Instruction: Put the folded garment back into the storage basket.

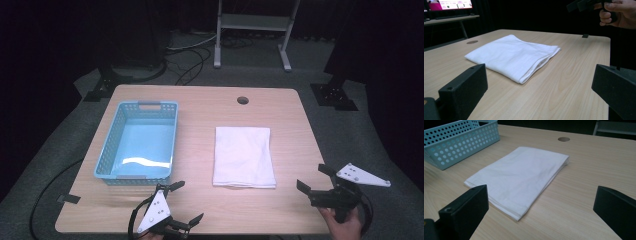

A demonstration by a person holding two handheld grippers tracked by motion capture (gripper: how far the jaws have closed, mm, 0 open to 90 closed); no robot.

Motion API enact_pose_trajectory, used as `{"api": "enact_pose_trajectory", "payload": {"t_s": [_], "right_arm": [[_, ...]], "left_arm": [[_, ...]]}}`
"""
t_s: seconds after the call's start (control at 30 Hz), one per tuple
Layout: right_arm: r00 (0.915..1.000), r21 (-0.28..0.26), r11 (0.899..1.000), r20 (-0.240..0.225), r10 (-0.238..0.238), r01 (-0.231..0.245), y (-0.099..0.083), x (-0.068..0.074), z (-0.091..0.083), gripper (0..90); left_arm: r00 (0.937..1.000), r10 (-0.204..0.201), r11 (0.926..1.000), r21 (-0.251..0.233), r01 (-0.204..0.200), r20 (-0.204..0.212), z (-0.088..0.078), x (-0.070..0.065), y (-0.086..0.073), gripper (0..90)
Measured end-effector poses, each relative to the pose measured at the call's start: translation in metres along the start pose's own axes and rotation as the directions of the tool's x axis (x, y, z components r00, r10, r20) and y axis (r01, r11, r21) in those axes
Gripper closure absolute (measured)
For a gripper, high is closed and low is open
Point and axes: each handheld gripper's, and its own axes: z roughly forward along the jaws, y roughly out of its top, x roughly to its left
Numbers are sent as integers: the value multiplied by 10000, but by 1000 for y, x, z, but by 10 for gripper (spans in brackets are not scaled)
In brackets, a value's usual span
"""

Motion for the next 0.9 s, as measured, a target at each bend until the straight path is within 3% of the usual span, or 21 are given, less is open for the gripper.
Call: {"api": "enact_pose_trajectory", "payload": {"t_s": [0.53, 0.9], "right_arm": [[9997, 685, 9974, -120, -220, 228, 29, 9, 30, 0], [9993, 808, 9965, -323, -183, 209, 43, 12, 49, 0]], "left_arm": [[10000, 68, 9999, 130, -69, 40, 1, 0, 1, 0], [9999, 109, 9999, 93, -109, 32, 1, -1, 0, 0]]}}
